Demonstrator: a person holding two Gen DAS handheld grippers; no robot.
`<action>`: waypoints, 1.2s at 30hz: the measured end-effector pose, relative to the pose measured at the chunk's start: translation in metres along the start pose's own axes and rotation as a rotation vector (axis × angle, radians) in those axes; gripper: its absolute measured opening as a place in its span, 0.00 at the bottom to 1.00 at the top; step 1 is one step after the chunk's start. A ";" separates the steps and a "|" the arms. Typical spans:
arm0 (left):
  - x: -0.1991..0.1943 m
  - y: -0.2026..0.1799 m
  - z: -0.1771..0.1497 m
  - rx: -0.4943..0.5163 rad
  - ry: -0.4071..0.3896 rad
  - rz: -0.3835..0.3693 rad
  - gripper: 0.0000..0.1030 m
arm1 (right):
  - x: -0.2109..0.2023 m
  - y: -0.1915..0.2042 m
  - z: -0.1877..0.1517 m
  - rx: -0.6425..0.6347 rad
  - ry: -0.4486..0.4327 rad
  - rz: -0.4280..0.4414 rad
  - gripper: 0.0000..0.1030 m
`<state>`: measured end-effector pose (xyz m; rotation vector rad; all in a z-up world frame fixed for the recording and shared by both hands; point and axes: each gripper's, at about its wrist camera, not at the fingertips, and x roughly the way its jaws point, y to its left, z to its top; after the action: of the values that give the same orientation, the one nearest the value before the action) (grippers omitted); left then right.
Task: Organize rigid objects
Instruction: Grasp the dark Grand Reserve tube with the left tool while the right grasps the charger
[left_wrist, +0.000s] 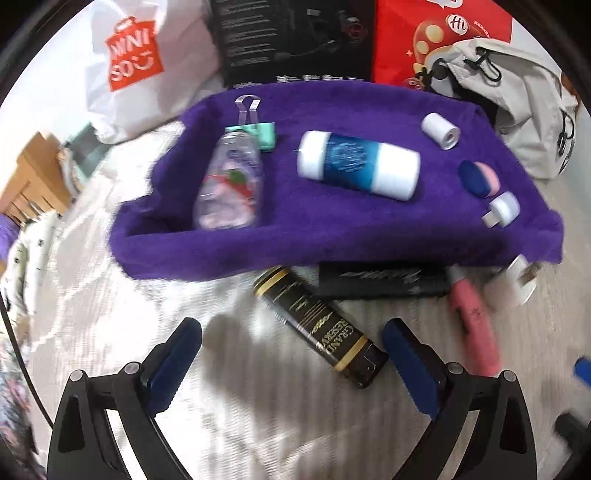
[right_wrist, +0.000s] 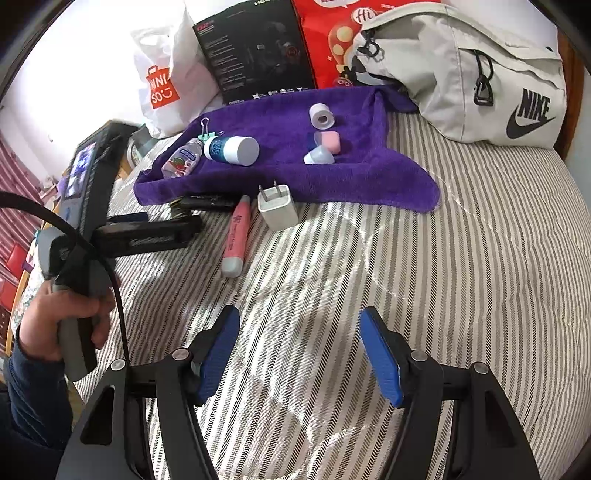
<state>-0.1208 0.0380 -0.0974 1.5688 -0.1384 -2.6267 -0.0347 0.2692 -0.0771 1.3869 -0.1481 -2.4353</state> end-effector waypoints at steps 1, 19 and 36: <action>-0.001 0.005 -0.002 -0.001 0.003 0.005 0.98 | 0.000 -0.001 0.000 0.002 0.000 0.000 0.65; -0.006 0.015 -0.012 -0.001 -0.040 -0.096 0.84 | 0.016 0.008 0.027 0.032 -0.080 -0.023 0.65; -0.005 0.036 -0.015 0.005 -0.082 -0.129 0.47 | 0.043 0.023 0.037 0.002 -0.108 -0.070 0.65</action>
<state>-0.1046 0.0019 -0.0955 1.5202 -0.0494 -2.7922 -0.0812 0.2304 -0.0871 1.2812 -0.1295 -2.5693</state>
